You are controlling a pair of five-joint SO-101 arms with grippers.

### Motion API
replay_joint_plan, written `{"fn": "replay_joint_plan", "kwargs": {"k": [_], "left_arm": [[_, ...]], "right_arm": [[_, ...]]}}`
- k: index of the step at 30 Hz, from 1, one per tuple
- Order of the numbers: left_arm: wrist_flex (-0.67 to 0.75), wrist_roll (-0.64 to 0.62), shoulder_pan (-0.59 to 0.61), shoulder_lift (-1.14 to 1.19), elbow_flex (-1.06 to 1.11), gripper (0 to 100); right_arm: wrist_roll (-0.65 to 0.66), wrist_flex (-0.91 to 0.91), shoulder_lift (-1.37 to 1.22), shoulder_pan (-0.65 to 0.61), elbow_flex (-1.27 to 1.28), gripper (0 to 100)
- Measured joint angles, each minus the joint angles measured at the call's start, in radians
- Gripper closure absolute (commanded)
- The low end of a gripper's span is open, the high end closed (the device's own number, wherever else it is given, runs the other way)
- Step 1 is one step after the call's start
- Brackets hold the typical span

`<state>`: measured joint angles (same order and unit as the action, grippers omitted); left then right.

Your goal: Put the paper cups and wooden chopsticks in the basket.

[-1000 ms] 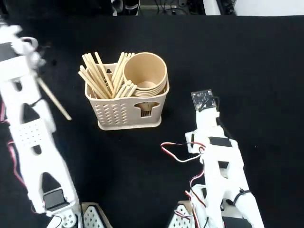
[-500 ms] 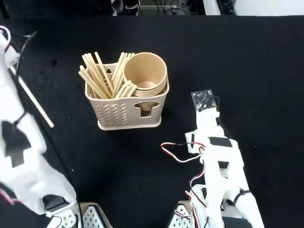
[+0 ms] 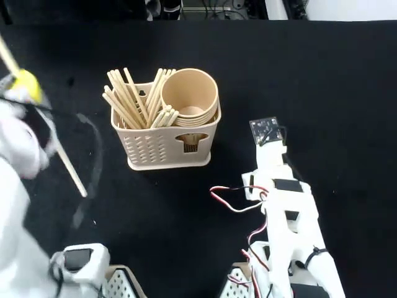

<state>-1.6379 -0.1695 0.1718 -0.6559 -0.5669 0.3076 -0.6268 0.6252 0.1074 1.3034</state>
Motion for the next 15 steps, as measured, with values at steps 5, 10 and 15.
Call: {"fn": "replay_joint_plan", "kwargs": {"k": [5, 10, 15], "left_arm": [[0.292, 0.052, -0.121, -0.252, 0.384, 97], [0.755, 0.055, -0.167, -0.606, 0.911, 97], [1.232, 0.055, -0.213, -0.862, 1.346, 97]], "right_arm": [[0.000, 0.000, 0.000, 0.000, 0.000, 98.6], [0.000, 0.000, 0.000, 0.000, 0.000, 98.6], [0.000, 0.000, 0.000, 0.000, 0.000, 98.6]]}}
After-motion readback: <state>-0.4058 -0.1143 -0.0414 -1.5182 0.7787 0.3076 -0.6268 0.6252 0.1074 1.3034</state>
